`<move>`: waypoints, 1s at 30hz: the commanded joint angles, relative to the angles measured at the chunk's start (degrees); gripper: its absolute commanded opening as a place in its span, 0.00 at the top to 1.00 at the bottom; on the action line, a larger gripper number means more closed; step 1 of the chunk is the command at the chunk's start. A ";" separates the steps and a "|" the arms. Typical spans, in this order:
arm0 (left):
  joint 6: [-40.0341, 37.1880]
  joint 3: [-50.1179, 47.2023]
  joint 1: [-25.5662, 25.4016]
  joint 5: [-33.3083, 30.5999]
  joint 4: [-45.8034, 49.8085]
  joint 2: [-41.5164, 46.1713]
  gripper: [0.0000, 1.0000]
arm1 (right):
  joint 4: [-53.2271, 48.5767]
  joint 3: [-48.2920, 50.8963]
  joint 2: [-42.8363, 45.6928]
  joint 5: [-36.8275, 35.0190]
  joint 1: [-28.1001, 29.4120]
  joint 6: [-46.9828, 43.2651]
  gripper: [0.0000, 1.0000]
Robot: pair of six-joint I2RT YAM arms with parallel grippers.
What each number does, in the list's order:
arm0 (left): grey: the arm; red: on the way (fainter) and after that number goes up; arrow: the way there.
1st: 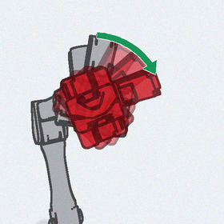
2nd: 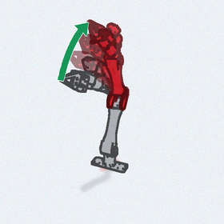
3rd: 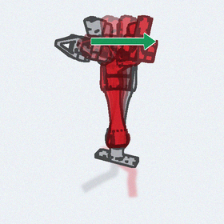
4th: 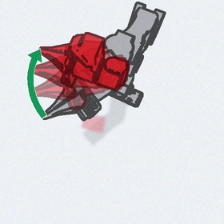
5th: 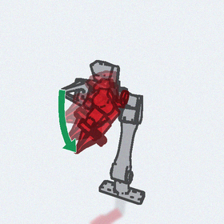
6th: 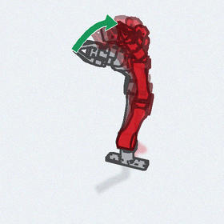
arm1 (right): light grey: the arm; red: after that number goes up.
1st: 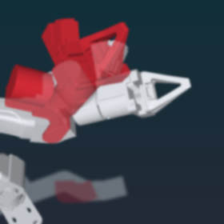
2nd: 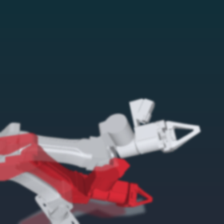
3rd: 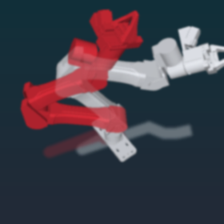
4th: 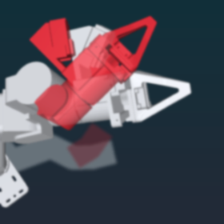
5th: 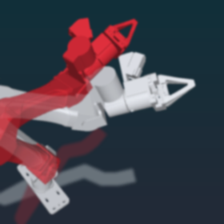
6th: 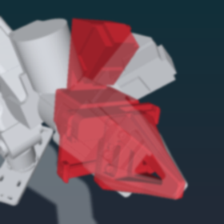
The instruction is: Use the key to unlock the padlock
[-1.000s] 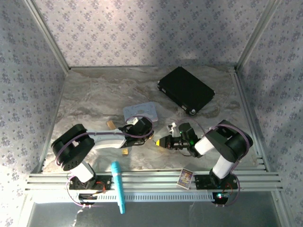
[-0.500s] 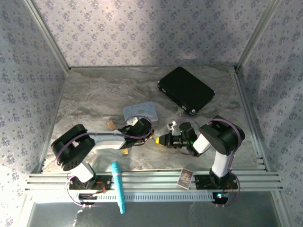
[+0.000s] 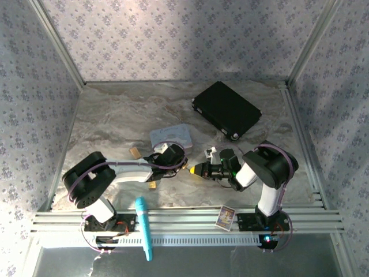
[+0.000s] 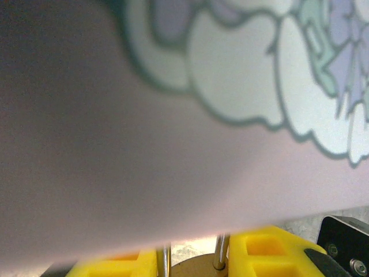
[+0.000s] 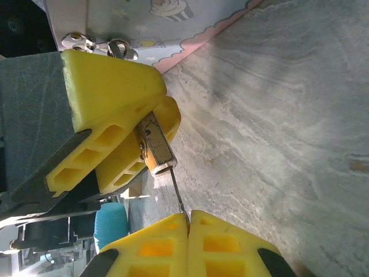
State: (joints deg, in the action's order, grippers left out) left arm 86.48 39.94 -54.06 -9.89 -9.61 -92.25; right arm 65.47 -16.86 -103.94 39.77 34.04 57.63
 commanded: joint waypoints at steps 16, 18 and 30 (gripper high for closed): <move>5.31 -0.66 -0.76 3.72 0.91 -2.50 0.85 | 5.69 1.86 -1.12 -0.96 -0.82 1.16 1.00; 5.37 -0.61 -0.78 3.90 0.90 -2.42 0.84 | 6.79 2.09 -1.63 -1.44 -0.96 1.59 1.00; 5.84 -0.39 -1.23 4.63 0.11 -2.41 0.85 | 7.73 0.48 -2.99 -2.32 -0.69 3.05 1.00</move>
State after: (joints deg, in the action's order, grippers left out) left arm 86.89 39.97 -54.37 -10.96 -11.14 -93.10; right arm 71.37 -15.51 -105.75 38.37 33.34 59.79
